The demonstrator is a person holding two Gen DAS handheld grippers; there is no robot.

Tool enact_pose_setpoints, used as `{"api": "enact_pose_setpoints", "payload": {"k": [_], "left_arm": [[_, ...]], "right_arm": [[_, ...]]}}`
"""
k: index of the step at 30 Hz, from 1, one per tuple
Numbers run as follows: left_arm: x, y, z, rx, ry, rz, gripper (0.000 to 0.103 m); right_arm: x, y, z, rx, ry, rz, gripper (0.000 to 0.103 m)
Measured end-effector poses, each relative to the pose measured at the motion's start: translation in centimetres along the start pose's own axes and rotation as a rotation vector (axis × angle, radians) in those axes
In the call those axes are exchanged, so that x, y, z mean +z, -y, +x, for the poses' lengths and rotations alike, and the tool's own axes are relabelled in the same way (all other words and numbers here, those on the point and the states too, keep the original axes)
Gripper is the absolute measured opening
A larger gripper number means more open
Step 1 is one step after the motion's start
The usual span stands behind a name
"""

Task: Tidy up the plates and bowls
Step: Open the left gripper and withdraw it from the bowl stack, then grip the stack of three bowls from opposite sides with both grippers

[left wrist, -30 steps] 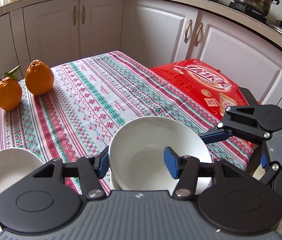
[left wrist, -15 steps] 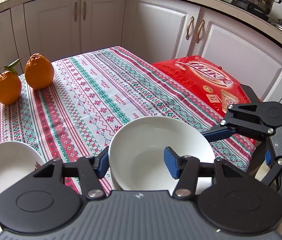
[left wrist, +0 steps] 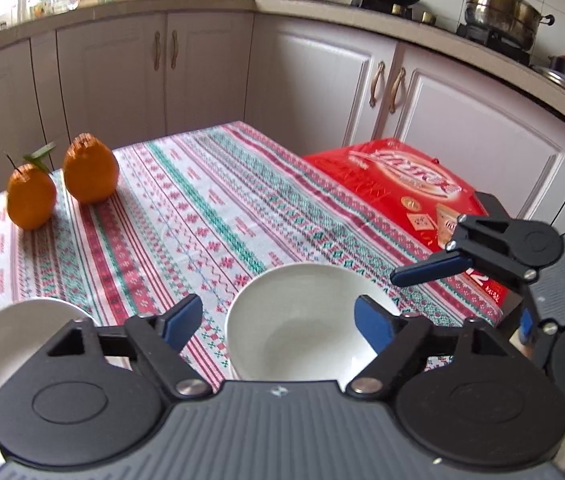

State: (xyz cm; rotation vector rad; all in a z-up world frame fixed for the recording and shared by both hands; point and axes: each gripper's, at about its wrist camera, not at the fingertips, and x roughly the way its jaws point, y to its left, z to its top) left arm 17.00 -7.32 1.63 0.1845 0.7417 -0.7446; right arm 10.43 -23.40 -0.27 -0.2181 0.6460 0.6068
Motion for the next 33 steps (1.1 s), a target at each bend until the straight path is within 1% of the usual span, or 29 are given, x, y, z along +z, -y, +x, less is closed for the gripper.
{"api": "enact_pose_setpoints", "payload": {"k": [2, 3, 9, 14, 18, 24, 28, 33], "left_arm": [[-0.2, 0.1, -1.1, 0.011, 0.029, 0.013, 0.092], [-0.4, 0.2, -1.5, 0.014, 0.041, 0.019, 0.093], [-2.5, 0.8, -3.8, 0.035, 0.064, 0.059, 0.095], [-4.7, 1.2, -4.3, 0.036, 0.048, 0.080, 0.095], [-6.5, 1.8, -3.8, 0.075, 0.036, 0.127, 0.095], [-8.3, 1.7, -1.5, 0.085, -0.018, 0.158, 0.095], [-8.6, 1.9, -0.1, 0.063, -0.040, 0.204, 0.095], [-8.1, 1.5, 1.6, 0.014, -0.074, 0.242, 0.095]], "right_arm": [[-0.2, -0.1, 0.1, -0.006, -0.014, -0.014, 0.103], [-0.3, -0.1, 0.1, -0.010, -0.021, -0.020, 0.103], [-1.1, -0.2, -0.1, -0.034, -0.054, -0.047, 0.103], [-1.6, -0.3, -0.1, -0.048, -0.082, -0.074, 0.103], [-2.0, -0.4, 0.2, -0.057, -0.109, -0.102, 0.103], [-2.4, -0.4, 0.9, -0.048, -0.134, -0.165, 0.103], [-2.4, 0.0, 1.9, -0.026, -0.154, -0.206, 0.103], [-2.1, 1.0, 3.3, 0.025, -0.181, -0.260, 0.103]]}}
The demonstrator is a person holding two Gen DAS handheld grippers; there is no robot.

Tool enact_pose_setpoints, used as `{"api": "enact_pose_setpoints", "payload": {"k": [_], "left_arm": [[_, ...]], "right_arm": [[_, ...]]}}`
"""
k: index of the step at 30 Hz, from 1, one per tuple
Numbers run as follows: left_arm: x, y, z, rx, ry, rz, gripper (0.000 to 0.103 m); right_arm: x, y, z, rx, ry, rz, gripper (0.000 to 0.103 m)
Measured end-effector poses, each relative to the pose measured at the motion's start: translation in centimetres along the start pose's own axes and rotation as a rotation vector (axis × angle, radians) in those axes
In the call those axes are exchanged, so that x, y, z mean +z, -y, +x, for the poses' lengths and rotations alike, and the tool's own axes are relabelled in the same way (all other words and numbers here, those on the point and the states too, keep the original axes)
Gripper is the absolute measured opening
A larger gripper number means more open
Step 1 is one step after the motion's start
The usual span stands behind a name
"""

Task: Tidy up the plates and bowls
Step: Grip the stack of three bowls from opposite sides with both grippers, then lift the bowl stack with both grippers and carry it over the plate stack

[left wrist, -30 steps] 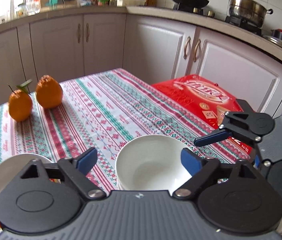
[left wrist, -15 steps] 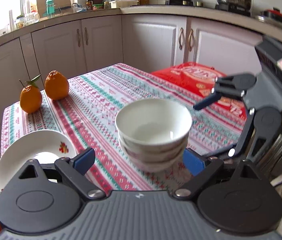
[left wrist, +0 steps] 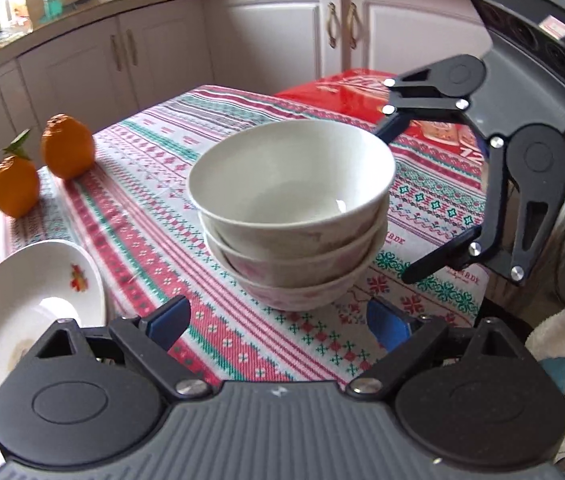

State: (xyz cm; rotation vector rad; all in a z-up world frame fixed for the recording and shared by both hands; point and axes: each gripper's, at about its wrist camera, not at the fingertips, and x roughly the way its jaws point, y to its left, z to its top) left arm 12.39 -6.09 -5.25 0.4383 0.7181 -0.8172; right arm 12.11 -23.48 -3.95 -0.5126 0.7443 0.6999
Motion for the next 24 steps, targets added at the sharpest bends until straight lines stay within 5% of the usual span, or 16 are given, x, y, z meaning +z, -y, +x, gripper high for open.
{"api": "enact_pose_setpoints", "payload": {"k": [11, 24], "left_arm": [[1.6, -1.3, 1.7, -0.166, -0.049, 0.071, 0.092], [2.6, -2.2, 2.7, -0.272, -0.108, 0.140, 0.084]], "right_arm": [[2.0, 2.5, 2.5, 0.175, -0.037, -0.114, 0.102], [3.0, 3.6, 3.7, 0.289, -0.064, -0.152, 0.096]]}}
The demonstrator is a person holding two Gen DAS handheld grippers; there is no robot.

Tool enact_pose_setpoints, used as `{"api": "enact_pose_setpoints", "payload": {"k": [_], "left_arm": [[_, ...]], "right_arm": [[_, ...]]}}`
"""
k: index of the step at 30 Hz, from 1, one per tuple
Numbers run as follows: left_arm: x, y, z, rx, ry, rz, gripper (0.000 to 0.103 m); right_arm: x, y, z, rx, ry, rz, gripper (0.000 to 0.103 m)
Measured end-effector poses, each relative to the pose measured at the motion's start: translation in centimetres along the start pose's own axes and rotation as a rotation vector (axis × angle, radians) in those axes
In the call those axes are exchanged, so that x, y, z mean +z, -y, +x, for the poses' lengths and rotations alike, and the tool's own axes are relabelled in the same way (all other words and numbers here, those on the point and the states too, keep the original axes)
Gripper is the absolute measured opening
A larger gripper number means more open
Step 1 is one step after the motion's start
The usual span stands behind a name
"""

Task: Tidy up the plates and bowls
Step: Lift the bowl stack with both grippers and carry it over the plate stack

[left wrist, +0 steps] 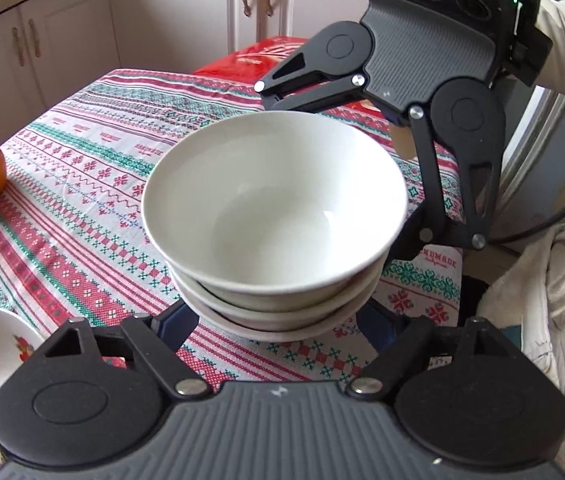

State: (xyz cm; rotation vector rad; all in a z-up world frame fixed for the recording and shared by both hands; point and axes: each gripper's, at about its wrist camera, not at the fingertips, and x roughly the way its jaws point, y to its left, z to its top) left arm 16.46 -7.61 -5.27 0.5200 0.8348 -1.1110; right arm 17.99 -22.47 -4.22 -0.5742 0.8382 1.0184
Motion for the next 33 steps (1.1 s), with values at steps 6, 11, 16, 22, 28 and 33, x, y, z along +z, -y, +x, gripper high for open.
{"api": "enact_pose_setpoints", "payload": {"k": [6, 11, 16, 22, 28, 33], "left_arm": [[0.1, -0.4, 0.0, -0.020, -0.017, 0.018, 0.082], [0.5, -0.9, -0.1, -0.044, -0.026, 0.024, 0.082], [0.6, -1.1, 0.1, -0.053, -0.032, 0.030, 0.082], [0.7, -1.0, 0.1, -0.047, -0.030, 0.036, 0.082], [0.5, -0.6, -0.3, -0.055, -0.033, 0.034, 0.082], [0.4, -0.6, -2.1, -0.036, -0.001, 0.029, 0.082]], "right_arm": [[0.1, 0.2, 0.1, 0.033, -0.006, -0.010, 0.091], [0.2, 0.3, 0.2, 0.043, -0.012, -0.022, 0.090], [0.3, 0.3, 0.2, 0.044, -0.016, -0.025, 0.089], [0.4, 0.2, 0.2, 0.036, -0.022, -0.017, 0.089], [0.8, -0.4, 0.0, 0.035, -0.042, -0.016, 0.088], [2.2, -1.2, -0.9, 0.019, -0.045, -0.038, 0.088]]}}
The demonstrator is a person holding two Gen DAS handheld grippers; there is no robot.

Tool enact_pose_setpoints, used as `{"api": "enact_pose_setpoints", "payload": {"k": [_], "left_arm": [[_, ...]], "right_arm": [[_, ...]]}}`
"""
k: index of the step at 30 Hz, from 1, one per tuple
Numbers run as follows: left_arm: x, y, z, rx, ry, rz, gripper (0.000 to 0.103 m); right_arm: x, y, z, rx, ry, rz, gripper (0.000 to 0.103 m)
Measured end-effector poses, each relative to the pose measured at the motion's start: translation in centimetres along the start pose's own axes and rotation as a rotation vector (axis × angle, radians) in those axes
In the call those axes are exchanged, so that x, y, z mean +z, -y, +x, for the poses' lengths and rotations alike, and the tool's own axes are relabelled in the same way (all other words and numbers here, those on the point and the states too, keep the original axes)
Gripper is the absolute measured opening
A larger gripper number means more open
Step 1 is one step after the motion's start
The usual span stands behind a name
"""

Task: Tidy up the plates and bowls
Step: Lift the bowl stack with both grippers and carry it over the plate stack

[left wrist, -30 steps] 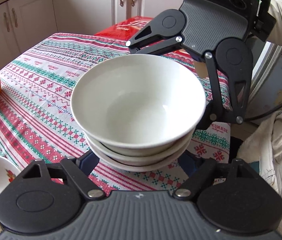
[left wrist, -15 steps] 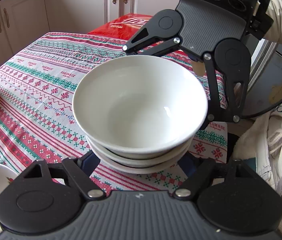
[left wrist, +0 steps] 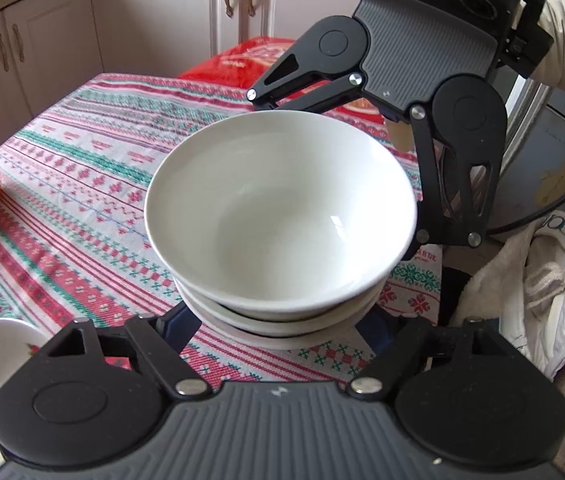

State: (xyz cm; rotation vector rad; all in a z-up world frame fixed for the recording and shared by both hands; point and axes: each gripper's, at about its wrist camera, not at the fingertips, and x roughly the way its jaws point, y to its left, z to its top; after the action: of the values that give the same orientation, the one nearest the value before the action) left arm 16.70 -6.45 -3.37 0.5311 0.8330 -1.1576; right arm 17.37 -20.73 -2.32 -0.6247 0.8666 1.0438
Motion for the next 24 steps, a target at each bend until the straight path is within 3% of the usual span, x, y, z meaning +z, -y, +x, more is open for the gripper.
{"api": "enact_pose_setpoints", "payload": {"k": [11, 18, 24], "left_arm": [[-1.4, -2.1, -6.5, 0.129, 0.063, -0.026, 0.082], [-3.7, -4.4, -9.1, 0.234, 0.056, -0.089, 0.082], [-6.1, -6.6, -9.8, 0.275, 0.030, -0.150, 0.082]], "right_arm": [[6.6, -0.3, -1.0, -0.036, 0.042, -0.131, 0.088], [11.8, 0.5, 1.8, -0.001, 0.060, -0.228, 0.088], [15.0, 1.0, 5.1, 0.039, 0.062, -0.280, 0.088]]}}
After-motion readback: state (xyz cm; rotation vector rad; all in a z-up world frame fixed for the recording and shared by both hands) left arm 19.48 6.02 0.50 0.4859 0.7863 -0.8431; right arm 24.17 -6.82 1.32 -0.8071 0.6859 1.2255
